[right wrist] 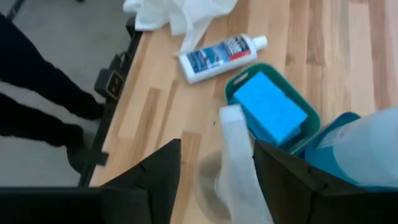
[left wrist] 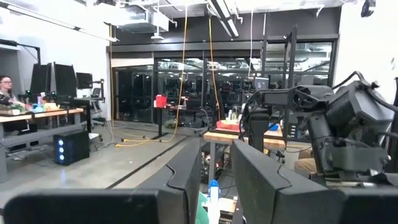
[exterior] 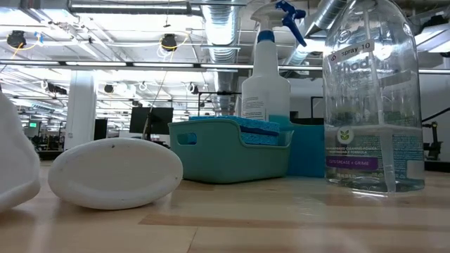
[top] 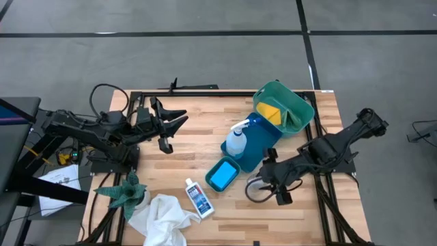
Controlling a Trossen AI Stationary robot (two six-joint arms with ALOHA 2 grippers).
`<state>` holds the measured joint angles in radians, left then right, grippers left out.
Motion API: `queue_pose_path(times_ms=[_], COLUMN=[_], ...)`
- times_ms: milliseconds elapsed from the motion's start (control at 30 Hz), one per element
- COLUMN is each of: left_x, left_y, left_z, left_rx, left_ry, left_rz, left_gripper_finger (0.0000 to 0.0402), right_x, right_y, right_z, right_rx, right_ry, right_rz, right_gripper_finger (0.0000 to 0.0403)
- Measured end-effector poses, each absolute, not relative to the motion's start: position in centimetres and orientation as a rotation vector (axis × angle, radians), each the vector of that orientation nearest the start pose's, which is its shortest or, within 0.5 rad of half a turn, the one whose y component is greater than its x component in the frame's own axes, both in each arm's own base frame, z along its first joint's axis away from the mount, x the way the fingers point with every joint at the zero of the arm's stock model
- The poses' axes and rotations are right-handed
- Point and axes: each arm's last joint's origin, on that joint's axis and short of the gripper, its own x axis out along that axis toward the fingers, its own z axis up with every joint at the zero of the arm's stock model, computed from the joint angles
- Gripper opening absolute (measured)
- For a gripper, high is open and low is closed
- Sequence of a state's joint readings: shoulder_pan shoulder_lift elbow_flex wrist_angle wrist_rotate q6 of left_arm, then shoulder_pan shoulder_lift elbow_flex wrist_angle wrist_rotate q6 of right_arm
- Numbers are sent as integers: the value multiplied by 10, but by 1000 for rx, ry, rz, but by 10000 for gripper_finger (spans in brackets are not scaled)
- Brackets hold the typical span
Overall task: Pick & Place Kitchen Items
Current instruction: Put the transparent spray bottle into the blue bin
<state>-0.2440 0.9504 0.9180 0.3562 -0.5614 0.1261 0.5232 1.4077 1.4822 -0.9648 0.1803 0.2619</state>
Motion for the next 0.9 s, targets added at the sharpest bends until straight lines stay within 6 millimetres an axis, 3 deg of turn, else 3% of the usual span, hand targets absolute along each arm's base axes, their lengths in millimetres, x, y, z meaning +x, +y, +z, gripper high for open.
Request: queue_pose_path(times_ms=[267,900], left_x=[199,200], left_y=[-33,-34], left_z=[400,397], left_rx=[-3,11], left_ry=[-278,-246], left_rz=[333,331], left_gripper_finger=[87,87], right_x=[244,256], right_y=[130,130], right_z=[359,341], right_rx=[-90,-99], right_ry=[946,1055], right_rz=[178,157], right_gripper_finger=[219,201])
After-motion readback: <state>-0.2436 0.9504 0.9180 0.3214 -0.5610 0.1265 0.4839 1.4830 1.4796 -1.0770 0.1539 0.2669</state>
